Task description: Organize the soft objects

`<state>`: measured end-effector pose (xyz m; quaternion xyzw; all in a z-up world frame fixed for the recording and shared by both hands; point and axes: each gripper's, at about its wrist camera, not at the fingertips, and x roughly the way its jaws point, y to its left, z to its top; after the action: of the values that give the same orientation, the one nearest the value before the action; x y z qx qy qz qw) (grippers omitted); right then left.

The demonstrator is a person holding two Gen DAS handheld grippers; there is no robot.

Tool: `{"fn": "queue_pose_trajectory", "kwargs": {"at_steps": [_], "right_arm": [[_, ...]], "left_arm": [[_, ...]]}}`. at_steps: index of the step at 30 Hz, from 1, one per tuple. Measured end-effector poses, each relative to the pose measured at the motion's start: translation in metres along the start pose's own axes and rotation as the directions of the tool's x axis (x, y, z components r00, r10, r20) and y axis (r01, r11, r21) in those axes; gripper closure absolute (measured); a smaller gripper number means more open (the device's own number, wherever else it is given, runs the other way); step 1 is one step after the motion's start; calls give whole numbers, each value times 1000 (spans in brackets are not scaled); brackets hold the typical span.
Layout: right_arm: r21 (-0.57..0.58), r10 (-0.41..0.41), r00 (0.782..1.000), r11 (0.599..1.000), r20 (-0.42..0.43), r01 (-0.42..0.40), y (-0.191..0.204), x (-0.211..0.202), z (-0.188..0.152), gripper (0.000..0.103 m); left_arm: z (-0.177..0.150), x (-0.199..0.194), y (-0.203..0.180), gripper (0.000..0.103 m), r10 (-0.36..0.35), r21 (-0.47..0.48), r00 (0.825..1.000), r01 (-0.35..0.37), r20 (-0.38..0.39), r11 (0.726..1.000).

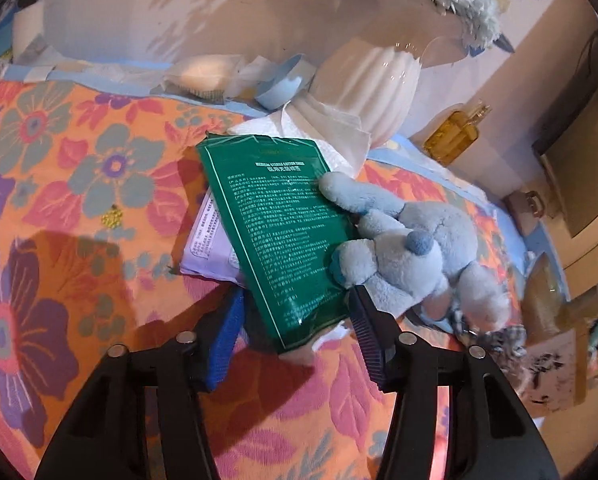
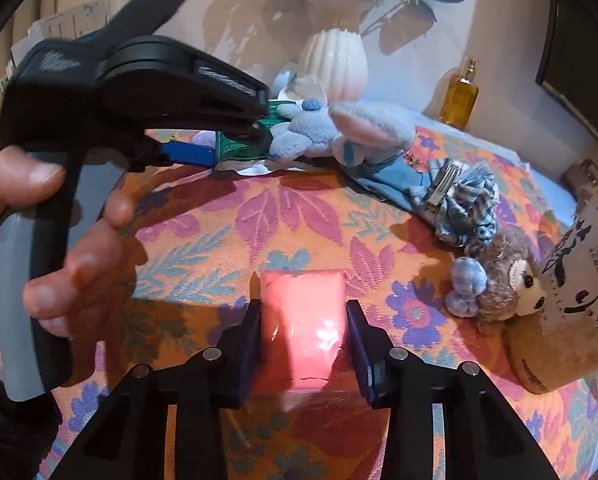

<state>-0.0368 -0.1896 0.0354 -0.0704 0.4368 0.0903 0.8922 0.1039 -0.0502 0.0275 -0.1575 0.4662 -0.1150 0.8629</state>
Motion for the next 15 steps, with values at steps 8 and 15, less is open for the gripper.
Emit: {"fn": "queue_pose_trajectory", "kwargs": {"at_steps": [8, 15], "right_arm": [[6, 35, 999, 999, 9, -36, -2, -2, -1, 64], [-16, 56, 995, 998, 77, -55, -2, -13, -5, 64]], "left_arm": [[-12, -29, 4, 95, -77, 14, 996, 76, 36, 997], [-53, -112, 36, 95, -78, 73, 994, 72, 75, 995]]}}
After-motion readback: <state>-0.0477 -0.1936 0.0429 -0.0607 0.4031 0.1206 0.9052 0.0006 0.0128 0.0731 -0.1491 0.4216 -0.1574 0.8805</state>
